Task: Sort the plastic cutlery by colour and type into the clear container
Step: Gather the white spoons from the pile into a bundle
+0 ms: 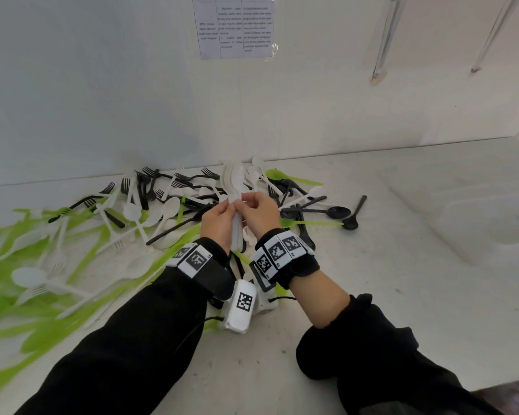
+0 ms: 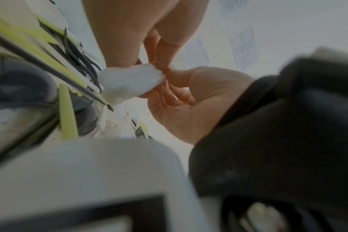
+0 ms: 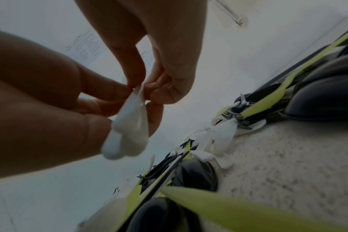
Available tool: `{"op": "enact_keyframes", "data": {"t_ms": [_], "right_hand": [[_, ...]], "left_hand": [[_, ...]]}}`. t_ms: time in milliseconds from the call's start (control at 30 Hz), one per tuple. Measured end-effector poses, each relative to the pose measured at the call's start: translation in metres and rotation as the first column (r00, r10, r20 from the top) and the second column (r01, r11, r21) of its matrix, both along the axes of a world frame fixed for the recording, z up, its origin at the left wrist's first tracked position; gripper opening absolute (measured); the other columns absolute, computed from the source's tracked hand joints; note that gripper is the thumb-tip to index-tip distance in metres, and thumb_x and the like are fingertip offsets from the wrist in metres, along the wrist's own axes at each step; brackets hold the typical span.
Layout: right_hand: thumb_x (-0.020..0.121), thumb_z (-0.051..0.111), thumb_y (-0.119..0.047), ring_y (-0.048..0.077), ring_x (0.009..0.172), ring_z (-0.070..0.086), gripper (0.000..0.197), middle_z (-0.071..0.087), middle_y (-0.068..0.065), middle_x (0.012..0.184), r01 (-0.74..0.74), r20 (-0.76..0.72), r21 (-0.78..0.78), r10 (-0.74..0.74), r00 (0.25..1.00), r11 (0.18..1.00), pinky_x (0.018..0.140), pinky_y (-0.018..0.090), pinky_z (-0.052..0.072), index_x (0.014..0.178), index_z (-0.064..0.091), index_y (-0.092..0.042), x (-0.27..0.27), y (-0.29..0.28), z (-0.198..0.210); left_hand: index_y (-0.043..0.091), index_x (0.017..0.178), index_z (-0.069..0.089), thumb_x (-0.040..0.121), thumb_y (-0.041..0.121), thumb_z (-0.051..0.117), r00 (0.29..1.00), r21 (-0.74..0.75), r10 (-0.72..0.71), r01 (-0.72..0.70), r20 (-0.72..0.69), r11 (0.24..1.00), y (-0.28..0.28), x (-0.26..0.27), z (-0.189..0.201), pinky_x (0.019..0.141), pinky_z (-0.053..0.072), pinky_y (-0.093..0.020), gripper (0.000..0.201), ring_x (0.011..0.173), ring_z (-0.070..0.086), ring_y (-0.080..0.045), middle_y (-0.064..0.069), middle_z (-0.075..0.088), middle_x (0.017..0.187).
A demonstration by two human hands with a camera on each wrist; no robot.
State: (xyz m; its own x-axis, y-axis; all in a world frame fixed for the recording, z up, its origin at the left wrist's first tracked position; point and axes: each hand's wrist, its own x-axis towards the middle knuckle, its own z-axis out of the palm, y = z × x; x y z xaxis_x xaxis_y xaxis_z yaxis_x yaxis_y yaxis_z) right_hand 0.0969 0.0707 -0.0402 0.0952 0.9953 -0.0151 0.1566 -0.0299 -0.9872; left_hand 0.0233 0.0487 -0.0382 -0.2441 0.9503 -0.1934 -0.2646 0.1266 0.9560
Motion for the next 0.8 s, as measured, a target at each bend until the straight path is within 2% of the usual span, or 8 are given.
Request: {"op": "enact_keyframes", "data": {"t_ms": [100, 200, 267, 433, 533, 667, 733, 800], "right_hand": [[0.086, 0.064, -0.016, 0.020, 0.087, 0.063, 0.021, 0.062, 0.001, 0.084, -0.012, -0.004, 0.018, 0.012, 1.000, 1.000, 0.089, 0.042, 0.053, 0.104, 0.064, -0.005, 0.004, 0.000, 0.001], [0.089, 0.059, -0.017, 0.020, 0.095, 0.062, 0.021, 0.068, 0.009, 0.100, -0.059, 0.046, 0.031, 0.058, 0.997, 0.998, 0.096, 0.040, 0.049, 0.105, 0.067, -0.005, 0.007, -0.002, 0.002], [0.091, 0.055, -0.017, 0.021, 0.102, 0.062, 0.023, 0.068, 0.011, 0.106, -0.065, 0.059, 0.040, 0.063, 0.996, 0.997, 0.099, 0.035, 0.047, 0.107, 0.068, -0.005, 0.009, -0.002, 0.002], [0.091, 0.055, -0.017, 0.014, 0.093, 0.059, 0.017, 0.064, 0.002, 0.099, -0.038, 0.068, 0.059, 0.033, 0.997, 0.998, 0.093, 0.030, 0.048, 0.102, 0.067, -0.012, 0.013, 0.000, 0.001], [0.088, 0.051, -0.012, 0.018, 0.105, 0.060, 0.025, 0.062, 0.011, 0.114, -0.103, 0.111, 0.038, 0.098, 0.989, 0.994, 0.099, 0.031, 0.046, 0.106, 0.069, -0.015, 0.015, 0.002, 0.000], [0.088, 0.050, -0.006, 0.013, 0.093, 0.058, 0.027, 0.066, 0.007, 0.101, -0.157, 0.116, 0.023, 0.153, 0.981, 0.987, 0.087, 0.023, 0.047, 0.109, 0.067, -0.010, 0.029, 0.002, 0.004], [0.090, 0.050, -0.009, 0.015, 0.093, 0.059, 0.025, 0.064, 0.004, 0.095, -0.186, 0.100, 0.005, 0.184, 0.978, 0.983, 0.089, 0.026, 0.047, 0.107, 0.067, -0.012, 0.037, 0.004, 0.009], [0.093, 0.045, -0.014, 0.018, 0.102, 0.058, 0.027, 0.063, 0.004, 0.105, -0.163, 0.173, -0.023, 0.164, 0.971, 0.986, 0.096, 0.030, 0.043, 0.110, 0.066, -0.013, 0.047, 0.018, 0.009]], "left_hand": [[-0.003, 0.134, 0.043, 0.099, 0.005, 0.038, 0.999, -0.017, -0.027, 0.028, 0.034, 0.999, 0.000, 0.000, 0.002, 0.086, 0.049, -0.034, 0.036, 0.098, 0.059, -0.021, -0.018, 0.058, 0.119], [-0.002, 0.132, 0.044, 0.100, 0.006, 0.037, 0.996, -0.035, -0.064, 0.066, 0.063, 0.997, 0.001, 0.000, 0.002, 0.073, 0.051, -0.030, 0.034, 0.087, 0.060, -0.017, -0.019, 0.056, 0.120], [-0.001, 0.131, 0.047, 0.100, 0.007, 0.038, 0.994, -0.048, -0.065, 0.070, 0.084, 0.996, 0.002, 0.002, 0.003, 0.075, 0.052, -0.032, 0.034, 0.090, 0.060, -0.020, -0.020, 0.057, 0.121], [-0.001, 0.126, 0.052, 0.099, 0.007, 0.042, 0.998, -0.060, -0.025, 0.029, 0.062, 0.998, 0.003, 0.008, 0.006, 0.089, 0.050, -0.039, 0.030, 0.101, 0.061, -0.026, -0.019, 0.062, 0.115], [-0.004, 0.121, 0.054, 0.098, 0.006, 0.042, 0.997, -0.069, 0.015, -0.009, 0.081, 0.998, 0.006, 0.011, 0.007, 0.080, 0.052, -0.034, 0.028, 0.087, 0.062, -0.021, -0.016, 0.063, 0.102], [-0.004, 0.115, 0.056, 0.097, 0.003, 0.044, 0.997, -0.072, 0.043, -0.039, 0.057, 0.997, 0.007, 0.021, 0.009, 0.070, 0.051, -0.028, 0.023, 0.080, 0.062, -0.018, -0.012, 0.063, 0.089], [-0.002, 0.115, 0.057, 0.096, 0.003, 0.046, 0.998, -0.056, 0.039, -0.036, 0.057, 0.998, 0.008, 0.027, 0.011, 0.071, 0.052, -0.027, 0.022, 0.082, 0.063, -0.019, -0.014, 0.064, 0.094], [0.002, 0.111, 0.057, 0.095, 0.003, 0.048, 0.997, -0.071, 0.058, -0.055, 0.042, 0.996, 0.009, 0.034, 0.014, 0.071, 0.051, -0.026, 0.018, 0.076, 0.059, -0.016, -0.010, 0.063, 0.089]]}}
